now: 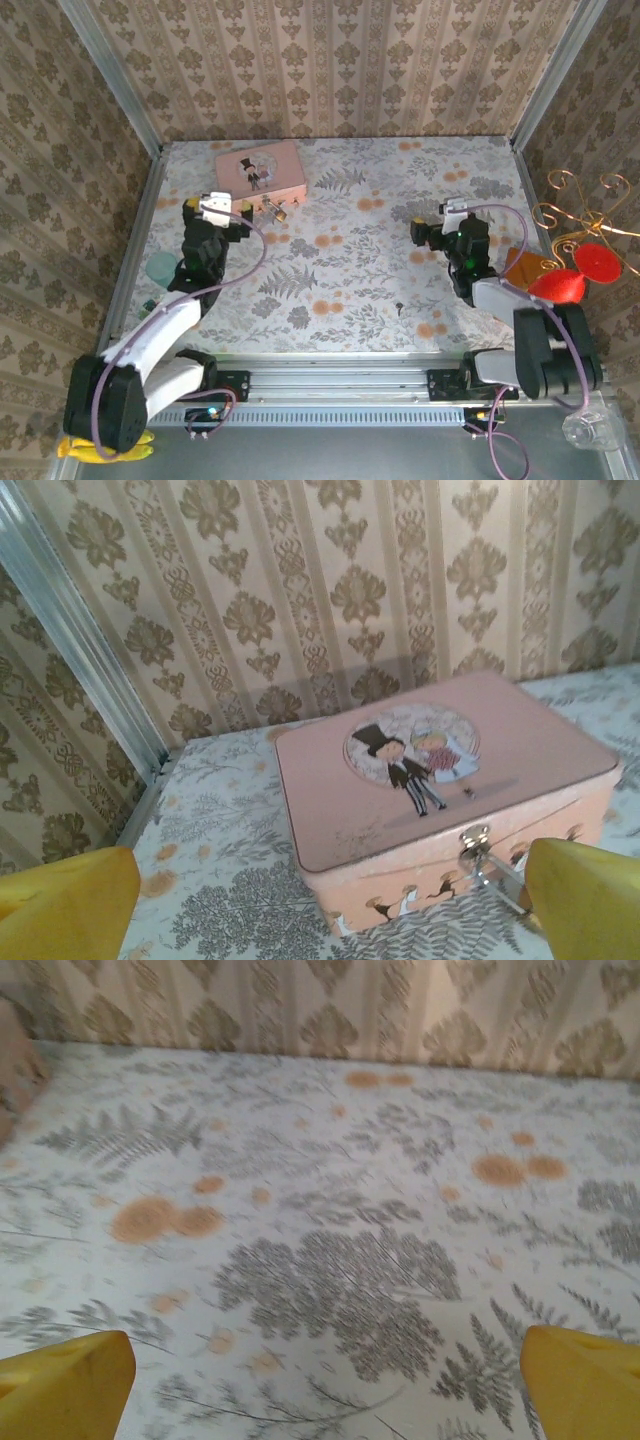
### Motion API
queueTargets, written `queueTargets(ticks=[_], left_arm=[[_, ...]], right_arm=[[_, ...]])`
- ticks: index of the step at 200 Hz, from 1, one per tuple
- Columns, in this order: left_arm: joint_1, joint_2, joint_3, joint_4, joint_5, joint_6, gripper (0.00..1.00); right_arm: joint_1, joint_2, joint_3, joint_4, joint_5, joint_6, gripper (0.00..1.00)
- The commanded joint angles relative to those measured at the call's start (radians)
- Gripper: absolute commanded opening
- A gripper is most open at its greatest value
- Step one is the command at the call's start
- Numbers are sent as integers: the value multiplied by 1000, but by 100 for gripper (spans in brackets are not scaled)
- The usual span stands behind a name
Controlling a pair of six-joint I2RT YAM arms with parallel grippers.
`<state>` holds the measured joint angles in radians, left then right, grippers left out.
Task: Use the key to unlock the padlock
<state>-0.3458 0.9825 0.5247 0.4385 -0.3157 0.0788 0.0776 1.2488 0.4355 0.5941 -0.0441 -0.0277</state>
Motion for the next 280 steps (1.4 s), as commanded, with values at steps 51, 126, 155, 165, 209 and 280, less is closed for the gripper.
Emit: queueTargets(ticks=[51, 126, 155, 165, 209, 280], left_arm=[[396, -59, 478, -1149, 451, -555, 100], [529, -8, 406, -1098, 929, -517, 100], [398, -12, 430, -1135, 759, -427, 100], [359, -30, 422, -1132, 713, -403, 100], [309, -95, 394, -1181, 606, -384, 100], [290, -153, 406, -1233, 538, -364, 100]], right_arm=[[48, -254, 353, -646, -79, 404, 100], [264, -332, 465, -985, 12, 544, 100], [486, -273, 478, -1068, 159, 596, 100], [555, -239, 496, -1121, 244, 632, 100], [677, -123, 525, -1353, 346, 815, 100], [690, 77, 476, -1496, 397, 961, 91]])
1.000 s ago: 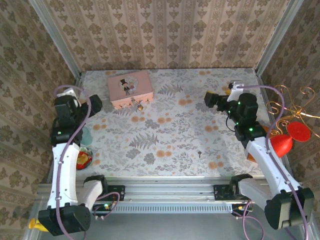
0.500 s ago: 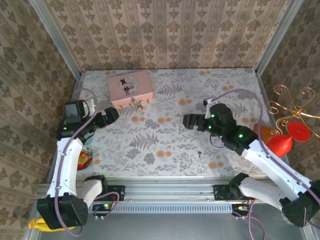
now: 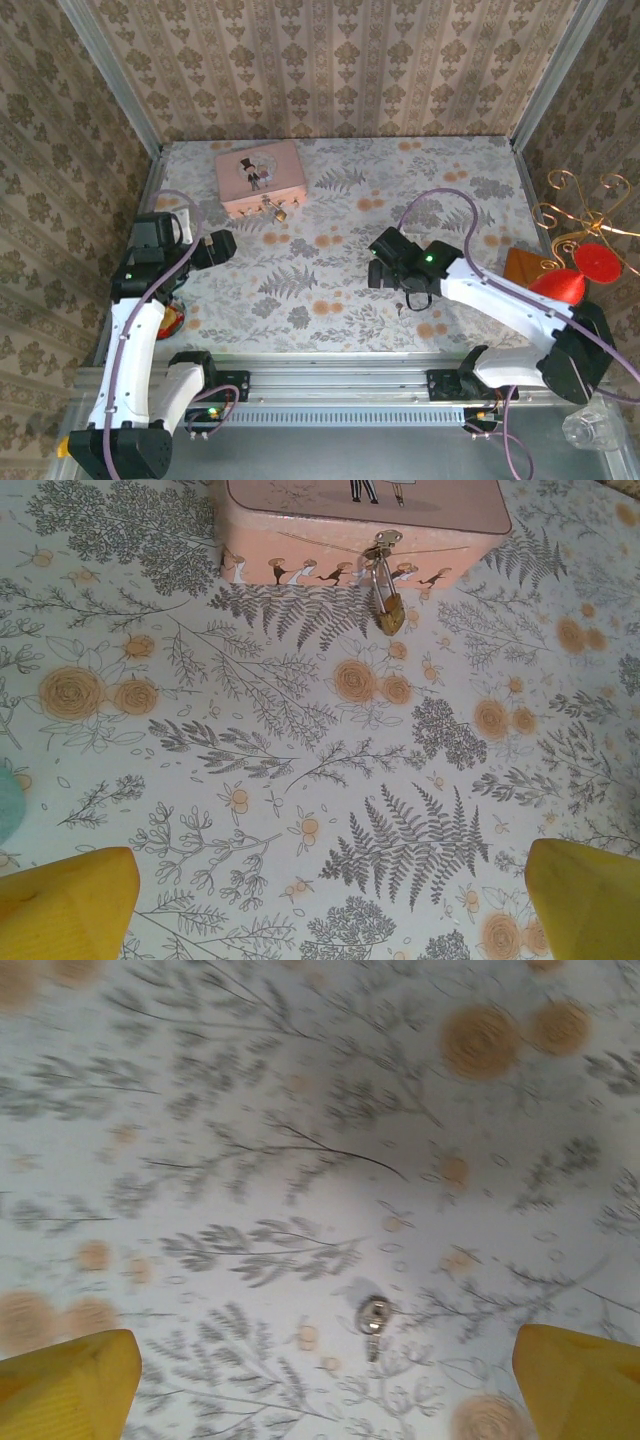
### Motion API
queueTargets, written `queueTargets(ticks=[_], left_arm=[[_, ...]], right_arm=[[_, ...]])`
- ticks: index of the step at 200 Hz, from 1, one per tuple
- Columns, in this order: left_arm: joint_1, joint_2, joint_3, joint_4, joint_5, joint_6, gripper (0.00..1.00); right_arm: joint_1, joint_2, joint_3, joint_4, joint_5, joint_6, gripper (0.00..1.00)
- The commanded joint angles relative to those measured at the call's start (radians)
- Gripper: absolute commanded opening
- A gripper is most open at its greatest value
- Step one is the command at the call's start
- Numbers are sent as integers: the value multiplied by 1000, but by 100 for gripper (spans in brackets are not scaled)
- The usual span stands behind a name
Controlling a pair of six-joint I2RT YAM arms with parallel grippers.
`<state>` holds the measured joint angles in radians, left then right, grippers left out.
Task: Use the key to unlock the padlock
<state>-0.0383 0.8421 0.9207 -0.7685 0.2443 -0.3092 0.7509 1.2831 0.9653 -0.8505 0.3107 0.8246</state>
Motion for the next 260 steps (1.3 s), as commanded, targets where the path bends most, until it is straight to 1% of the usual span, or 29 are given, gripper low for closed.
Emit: queueTargets(ticks=[1, 17, 38, 61, 73, 84, 112, 125, 147, 158, 173, 187, 198, 224, 246, 260], left_arm=[[-18, -12, 10, -26, -22, 24, 100], [-39, 2, 12, -29, -26, 24, 100], [-48, 19, 10, -22, -16, 17, 100], [-48, 36, 11, -11, 3, 5, 100], [-49, 35, 9, -9, -2, -2, 100], [-49, 31, 8, -12, -19, -7, 100], [-50, 14, 7, -9, -49, -17, 100], [-50, 5, 1, 10, -46, -33, 100], [-51, -12, -24, 59, -32, -82, 100], [-50, -36, -36, 67, -71, -133, 100], [-51, -117, -86, 126, -119, -198, 100], [-51, -187, -131, 188, -142, -250, 100], [-50, -214, -149, 226, -148, -285, 100], [-51, -190, -148, 269, -126, -331, 100], [-57, -148, -134, 279, -119, -348, 100], [-66, -135, -128, 290, -121, -358, 100]], right_arm=[[17, 44, -57, -47, 40, 110, 90], [39, 56, -114, 30, 20, 138, 83], [40, 100, -144, 100, -7, 143, 80], [39, 223, -102, 87, -6, 105, 72], [39, 283, -73, 62, 14, 85, 67], [40, 326, -53, 47, 18, 73, 65], [39, 375, -44, 73, 6, 38, 49], [40, 378, -52, 91, -1, 24, 43], [41, 384, -66, 103, -8, 5, 41], [40, 386, -72, 103, -13, -1, 40], [41, 378, -91, 106, -19, -4, 38], [40, 355, -112, 110, -18, -7, 37], [38, 333, -124, 108, -12, -12, 37], [14, 285, -152, 115, -24, -24, 36], [-27, 239, -195, 180, -121, -33, 36], [-40, 220, -216, 202, -142, -27, 36]])
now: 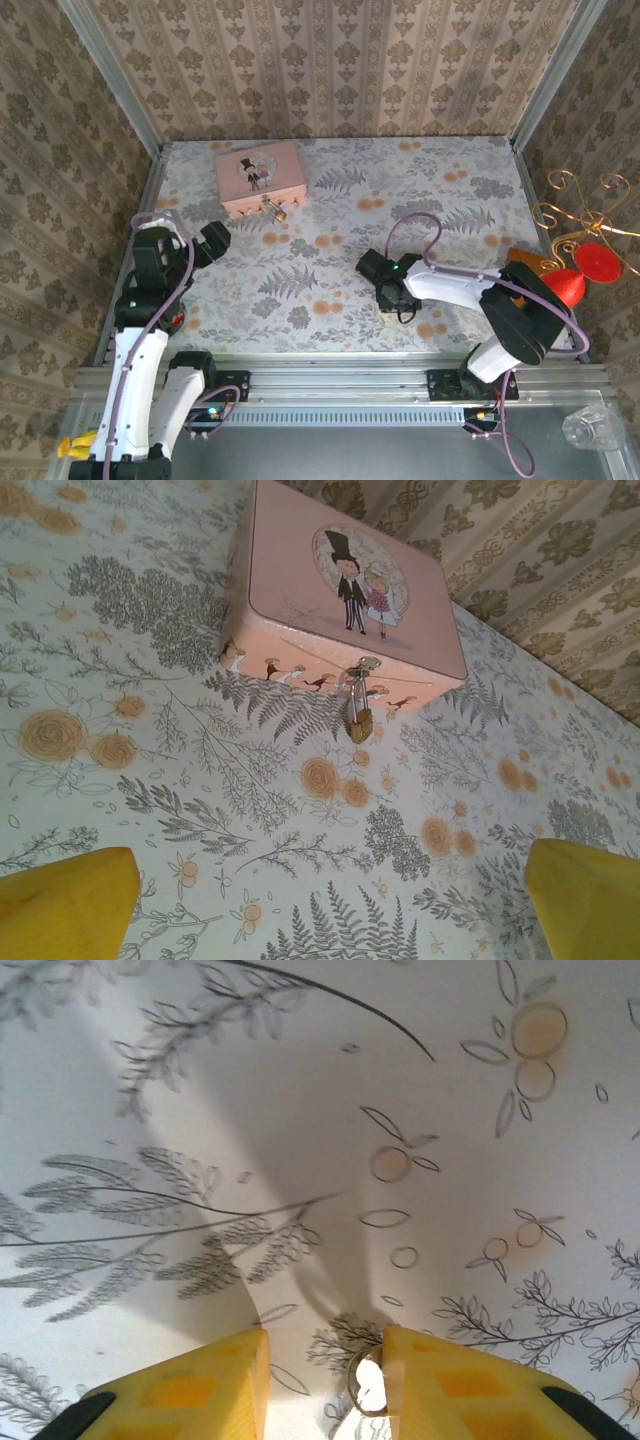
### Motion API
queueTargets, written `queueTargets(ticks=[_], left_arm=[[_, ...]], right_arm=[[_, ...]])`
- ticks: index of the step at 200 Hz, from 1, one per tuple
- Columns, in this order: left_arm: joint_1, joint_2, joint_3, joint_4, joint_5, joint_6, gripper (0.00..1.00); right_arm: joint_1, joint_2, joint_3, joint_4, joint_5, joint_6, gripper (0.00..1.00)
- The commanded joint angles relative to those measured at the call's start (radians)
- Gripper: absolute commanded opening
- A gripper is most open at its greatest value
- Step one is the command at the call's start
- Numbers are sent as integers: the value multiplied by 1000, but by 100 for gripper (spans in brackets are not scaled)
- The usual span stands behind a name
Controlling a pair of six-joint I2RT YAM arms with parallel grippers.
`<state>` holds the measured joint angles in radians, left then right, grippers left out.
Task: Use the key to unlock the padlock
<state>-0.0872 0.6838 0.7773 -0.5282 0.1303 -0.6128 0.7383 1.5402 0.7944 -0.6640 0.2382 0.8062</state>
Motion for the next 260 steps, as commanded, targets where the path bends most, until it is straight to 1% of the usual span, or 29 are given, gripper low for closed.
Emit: queueTargets(ticks=[1, 17, 32, 71, 83, 101, 109, 139, 176, 189, 202, 219, 260], left_arm=[[-18, 24, 16, 50, -7, -55, 100], [-39, 29, 26, 54, -27, -57, 100], [-56, 38, 33, 54, -49, -56, 100], [-99, 75, 44, 63, -82, -68, 100], [-111, 86, 49, 70, -91, -69, 100], [-123, 112, 66, 73, -99, -65, 100], [-126, 124, 79, 71, -100, -61, 100], [-136, 154, 100, 75, -104, -53, 100], [-144, 173, 96, 90, -106, -55, 100], [-146, 178, 96, 90, -107, -56, 100], [-146, 179, 96, 94, -107, -55, 100], [-146, 180, 97, 94, -111, -51, 100], [-146, 176, 94, 83, -126, -50, 100]], right_arm=[[-28, -38, -45, 14, -69, -8, 36], [-35, -50, -52, 2, -53, -8, 35], [-39, -62, -57, -6, -45, -17, 27], [-43, -93, -61, -24, -20, -27, 22], [-48, -99, -66, -26, -10, -27, 19], [-53, -113, -69, -24, -7, -32, 10], [-53, -127, -70, -17, -11, -37, 9], [-53, -199, -56, -38, -8, -42, 11], [-60, -243, -50, -75, -6, -52, 22], [-72, -236, -65, -65, -25, -50, 26], [-95, -234, -102, -14, -74, -42, 31], [-117, -237, -141, 52, -138, -24, 33], [-117, -175, -157, 88, -133, -6, 33]])
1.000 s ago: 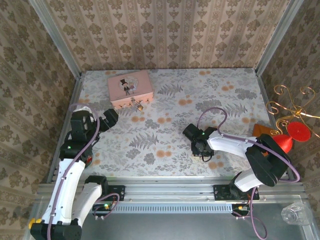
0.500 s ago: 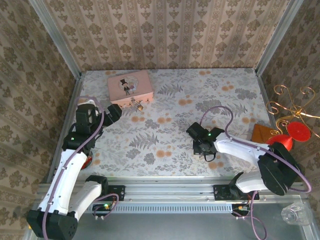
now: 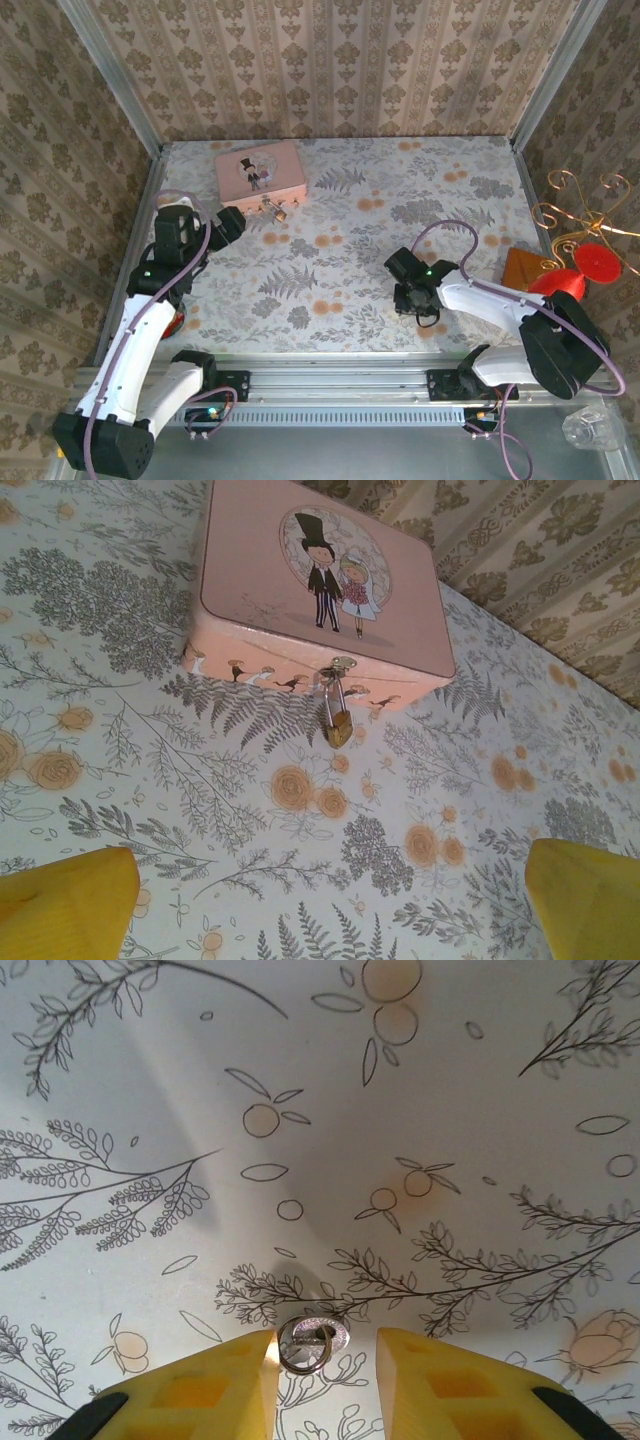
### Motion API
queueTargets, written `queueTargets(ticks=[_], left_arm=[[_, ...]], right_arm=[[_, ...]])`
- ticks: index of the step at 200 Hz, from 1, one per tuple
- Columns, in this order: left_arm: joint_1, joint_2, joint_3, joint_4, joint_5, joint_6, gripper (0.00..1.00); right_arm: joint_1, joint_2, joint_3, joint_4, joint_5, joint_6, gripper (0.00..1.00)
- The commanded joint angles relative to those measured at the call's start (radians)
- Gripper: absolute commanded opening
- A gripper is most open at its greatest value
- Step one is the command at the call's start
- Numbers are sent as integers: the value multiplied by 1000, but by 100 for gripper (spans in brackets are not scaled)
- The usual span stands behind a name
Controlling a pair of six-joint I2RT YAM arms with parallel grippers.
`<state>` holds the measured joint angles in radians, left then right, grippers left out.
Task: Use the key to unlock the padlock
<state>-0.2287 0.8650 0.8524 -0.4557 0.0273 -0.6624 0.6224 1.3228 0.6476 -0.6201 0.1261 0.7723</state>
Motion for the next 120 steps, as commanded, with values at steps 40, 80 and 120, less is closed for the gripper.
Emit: queueTargets(ticks=[40, 80, 120], left_arm=[[-4, -25, 6, 4, -40, -2, 100], [-4, -31, 7, -2, -55, 1, 100], [-4, -27, 14, 0, -58, 3, 100]], right_arm=[[12, 164, -13, 79, -56, 40, 30], [19, 169, -8, 79, -27, 41, 22], [22, 140, -6, 68, 7, 51, 18]])
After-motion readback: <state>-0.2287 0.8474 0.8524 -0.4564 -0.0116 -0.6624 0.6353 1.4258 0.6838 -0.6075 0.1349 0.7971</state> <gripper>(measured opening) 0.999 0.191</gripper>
